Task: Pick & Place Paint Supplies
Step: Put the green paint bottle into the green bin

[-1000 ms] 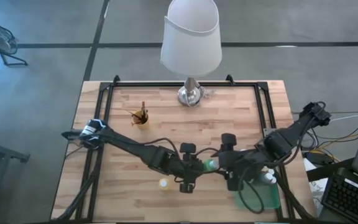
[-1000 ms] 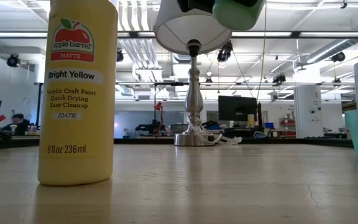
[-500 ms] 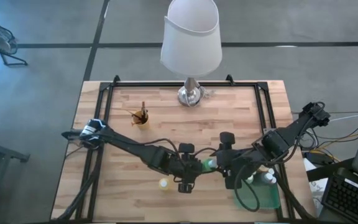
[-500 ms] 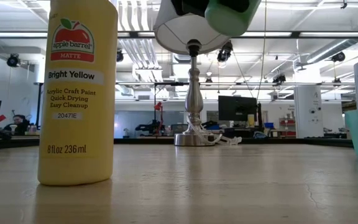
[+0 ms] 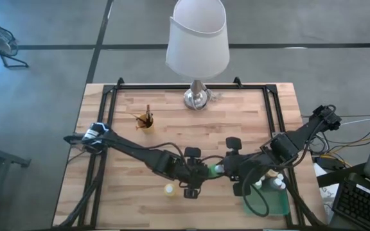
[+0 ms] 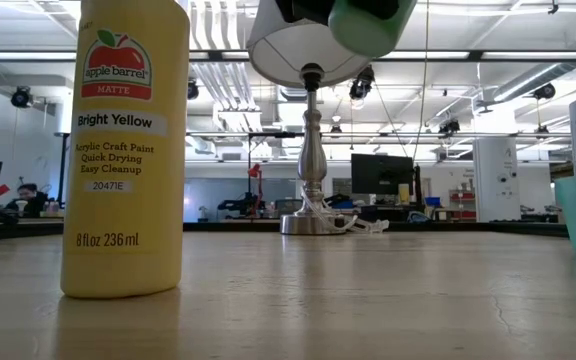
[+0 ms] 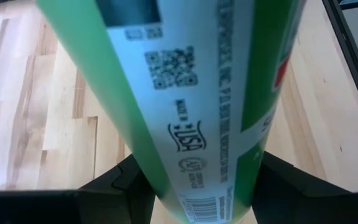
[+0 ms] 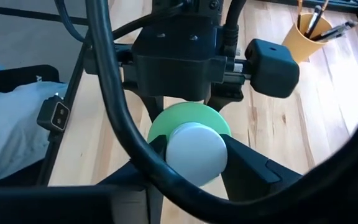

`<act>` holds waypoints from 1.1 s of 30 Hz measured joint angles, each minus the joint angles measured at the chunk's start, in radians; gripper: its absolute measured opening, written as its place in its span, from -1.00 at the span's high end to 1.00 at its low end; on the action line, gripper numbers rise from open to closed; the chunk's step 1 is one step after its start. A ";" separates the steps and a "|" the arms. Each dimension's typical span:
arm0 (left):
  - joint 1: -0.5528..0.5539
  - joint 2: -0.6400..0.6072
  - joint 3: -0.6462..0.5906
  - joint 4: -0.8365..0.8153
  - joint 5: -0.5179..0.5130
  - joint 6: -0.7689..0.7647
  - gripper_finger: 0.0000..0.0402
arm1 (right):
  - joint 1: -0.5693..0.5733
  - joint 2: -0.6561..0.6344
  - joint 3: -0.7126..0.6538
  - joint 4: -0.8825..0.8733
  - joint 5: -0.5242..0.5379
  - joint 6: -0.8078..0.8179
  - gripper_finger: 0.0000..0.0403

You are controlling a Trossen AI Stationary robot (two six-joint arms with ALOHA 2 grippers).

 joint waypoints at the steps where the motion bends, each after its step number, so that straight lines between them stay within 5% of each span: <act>1: -0.001 0.000 0.000 0.000 0.000 0.000 -0.03 | -0.002 0.000 0.000 0.004 -0.005 -0.002 0.41; 23: -0.001 0.000 0.000 0.000 0.002 0.002 -0.05 | -0.009 -0.001 -0.002 0.009 -0.013 -0.007 0.43; 33: -0.005 -0.019 0.001 -0.019 -0.015 -0.001 -0.54 | -0.011 0.000 -0.002 -0.006 0.000 -0.004 0.43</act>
